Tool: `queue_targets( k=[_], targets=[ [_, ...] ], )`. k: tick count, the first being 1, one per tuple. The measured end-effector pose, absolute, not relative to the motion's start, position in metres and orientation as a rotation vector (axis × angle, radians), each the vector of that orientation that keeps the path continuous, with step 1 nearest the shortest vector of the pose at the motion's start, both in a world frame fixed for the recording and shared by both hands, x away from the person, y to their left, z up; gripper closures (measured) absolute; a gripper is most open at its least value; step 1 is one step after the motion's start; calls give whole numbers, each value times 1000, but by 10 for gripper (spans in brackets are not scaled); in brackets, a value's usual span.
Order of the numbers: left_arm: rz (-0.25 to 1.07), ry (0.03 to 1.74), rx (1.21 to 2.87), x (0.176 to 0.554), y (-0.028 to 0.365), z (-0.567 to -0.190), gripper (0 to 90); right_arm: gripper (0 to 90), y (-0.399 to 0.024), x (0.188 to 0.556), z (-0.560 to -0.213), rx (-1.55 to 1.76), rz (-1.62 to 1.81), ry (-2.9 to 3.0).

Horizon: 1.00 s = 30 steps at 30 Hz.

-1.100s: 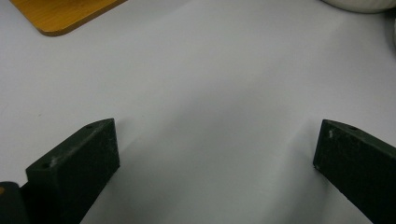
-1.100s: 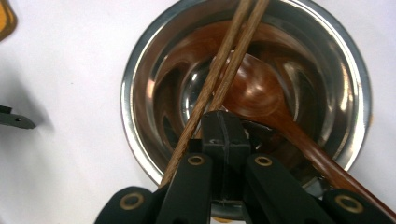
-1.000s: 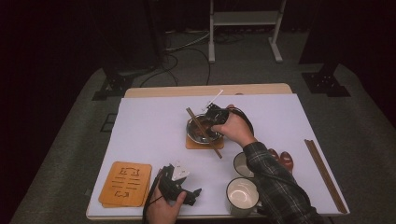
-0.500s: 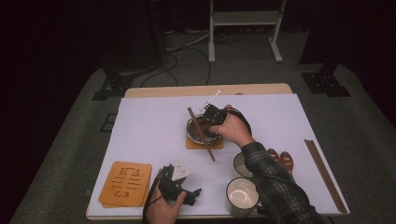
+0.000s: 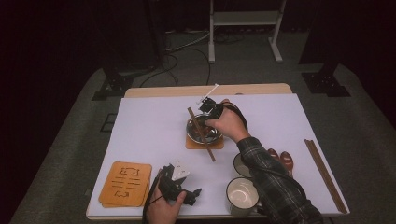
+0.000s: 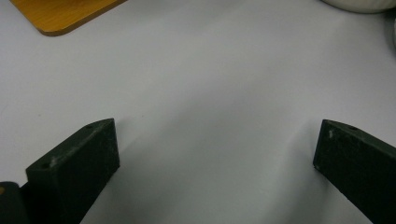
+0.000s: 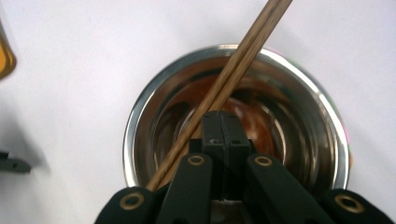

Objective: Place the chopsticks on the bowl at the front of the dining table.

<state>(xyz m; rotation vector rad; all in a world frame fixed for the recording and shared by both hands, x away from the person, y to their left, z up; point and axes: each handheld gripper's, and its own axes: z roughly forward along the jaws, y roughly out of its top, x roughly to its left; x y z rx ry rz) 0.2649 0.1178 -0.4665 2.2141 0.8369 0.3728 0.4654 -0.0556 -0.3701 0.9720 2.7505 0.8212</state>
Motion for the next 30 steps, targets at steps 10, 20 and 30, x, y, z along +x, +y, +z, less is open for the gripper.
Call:
queue_targets(
  k=[10, 20, 30],
  targets=[
    [371, 837, 2216, 265, 118, -466, 0, 899, -35, 480, -367, 982, 851, 2730],
    [370, 837, 2215, 265, 118, -466, 0, 899, -13, 500, -371, 1001, 866, 2708],
    [371, 837, 2214, 265, 118, -466, 0, 899, -5, 513, -378, 1027, 855, 2693]
  ],
)
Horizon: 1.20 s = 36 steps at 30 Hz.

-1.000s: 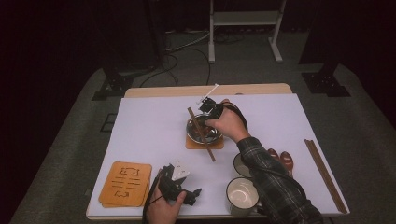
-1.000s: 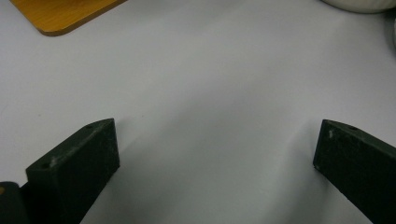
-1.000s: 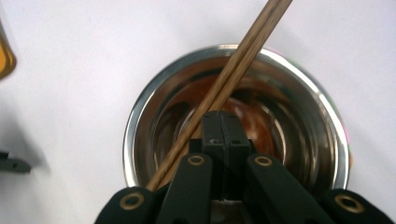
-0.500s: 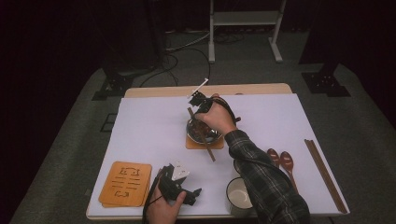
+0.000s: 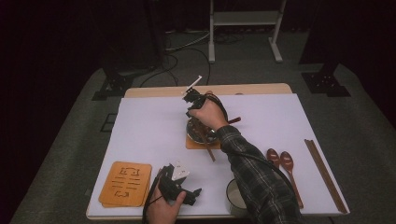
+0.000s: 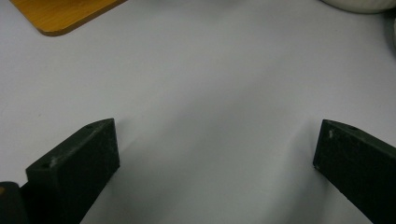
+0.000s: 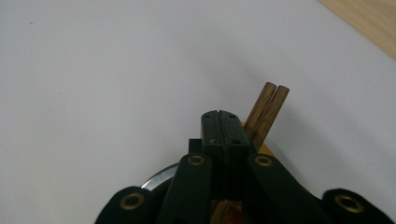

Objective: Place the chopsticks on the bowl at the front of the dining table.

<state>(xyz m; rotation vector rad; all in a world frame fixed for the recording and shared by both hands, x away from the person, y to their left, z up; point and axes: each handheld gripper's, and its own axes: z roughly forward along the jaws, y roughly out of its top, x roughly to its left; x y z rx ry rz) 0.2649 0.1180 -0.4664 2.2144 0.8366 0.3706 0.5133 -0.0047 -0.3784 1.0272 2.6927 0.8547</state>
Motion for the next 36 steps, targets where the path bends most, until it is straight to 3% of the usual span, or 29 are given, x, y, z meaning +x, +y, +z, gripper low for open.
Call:
queue_targets(
  k=[36],
  targets=[
    [371, 836, 2213, 265, 118, -466, 0, 899, -35, 520, -375, 1076, 835, 2622]
  ],
)
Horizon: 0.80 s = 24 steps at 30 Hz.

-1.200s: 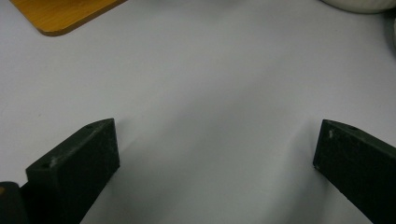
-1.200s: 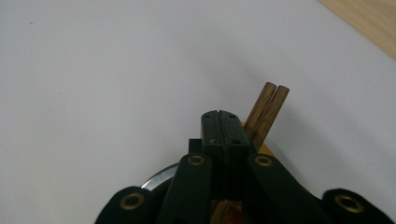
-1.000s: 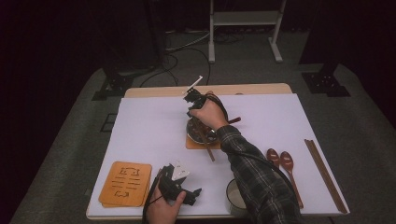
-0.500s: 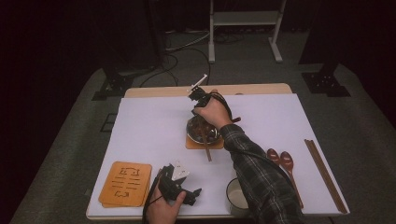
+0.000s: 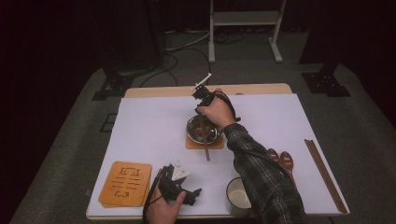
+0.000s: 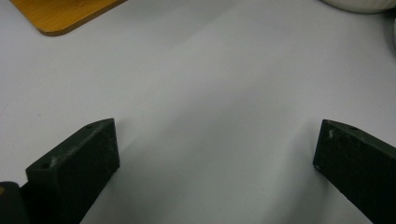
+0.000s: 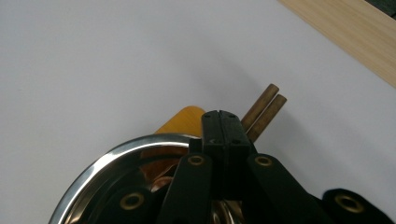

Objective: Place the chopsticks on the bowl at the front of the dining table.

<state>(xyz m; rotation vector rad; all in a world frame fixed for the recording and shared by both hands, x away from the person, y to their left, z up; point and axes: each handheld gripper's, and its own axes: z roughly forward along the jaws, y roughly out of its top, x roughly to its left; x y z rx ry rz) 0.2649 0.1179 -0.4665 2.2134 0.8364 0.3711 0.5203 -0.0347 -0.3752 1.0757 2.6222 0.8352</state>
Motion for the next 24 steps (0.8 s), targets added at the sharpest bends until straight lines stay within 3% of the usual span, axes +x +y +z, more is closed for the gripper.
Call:
queue_targets(
  k=[24],
  targets=[
    [371, 837, 2217, 265, 118, -466, 0, 899, -79, 459, -378, 1027, 778, 2732]
  ],
)
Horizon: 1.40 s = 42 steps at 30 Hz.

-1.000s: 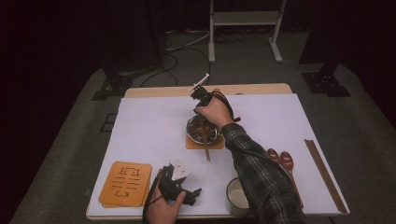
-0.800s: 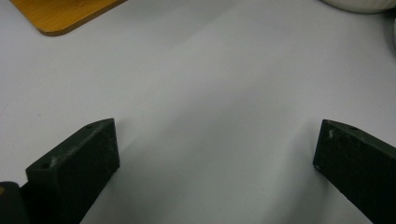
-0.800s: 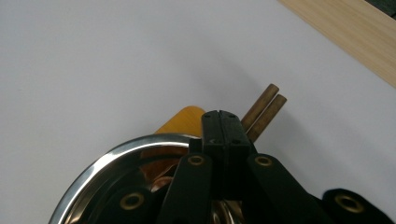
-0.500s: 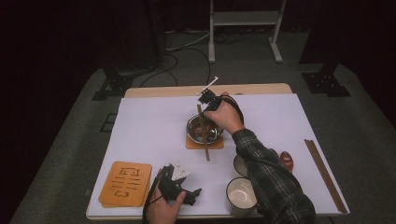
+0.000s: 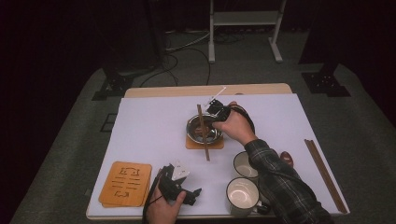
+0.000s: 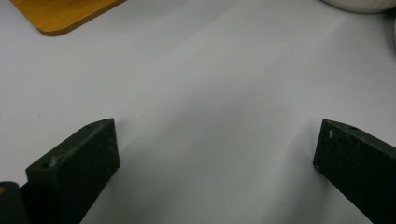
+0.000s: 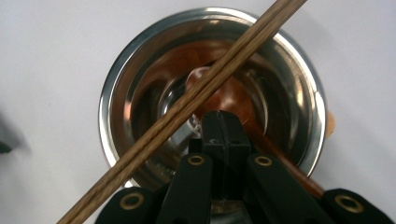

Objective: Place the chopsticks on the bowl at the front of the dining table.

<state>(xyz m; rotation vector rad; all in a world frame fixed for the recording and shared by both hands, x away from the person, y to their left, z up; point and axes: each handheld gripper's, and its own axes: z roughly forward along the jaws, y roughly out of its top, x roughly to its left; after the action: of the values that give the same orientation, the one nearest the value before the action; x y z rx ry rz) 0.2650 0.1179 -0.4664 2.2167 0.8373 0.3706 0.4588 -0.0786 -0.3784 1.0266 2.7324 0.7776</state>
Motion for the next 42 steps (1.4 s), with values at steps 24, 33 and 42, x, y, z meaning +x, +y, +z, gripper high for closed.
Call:
queue_targets(
  k=[24, 33, 42],
  targets=[
    [368, 836, 2221, 265, 118, -466, 0, 900, -64, 445, -386, 954, 735, 2814],
    [368, 836, 2221, 265, 118, -466, 0, 900, -61, 445, -387, 946, 727, 2820],
    [371, 839, 2213, 265, 118, -466, 0, 899, -62, 446, -383, 937, 753, 2805]
  ],
)
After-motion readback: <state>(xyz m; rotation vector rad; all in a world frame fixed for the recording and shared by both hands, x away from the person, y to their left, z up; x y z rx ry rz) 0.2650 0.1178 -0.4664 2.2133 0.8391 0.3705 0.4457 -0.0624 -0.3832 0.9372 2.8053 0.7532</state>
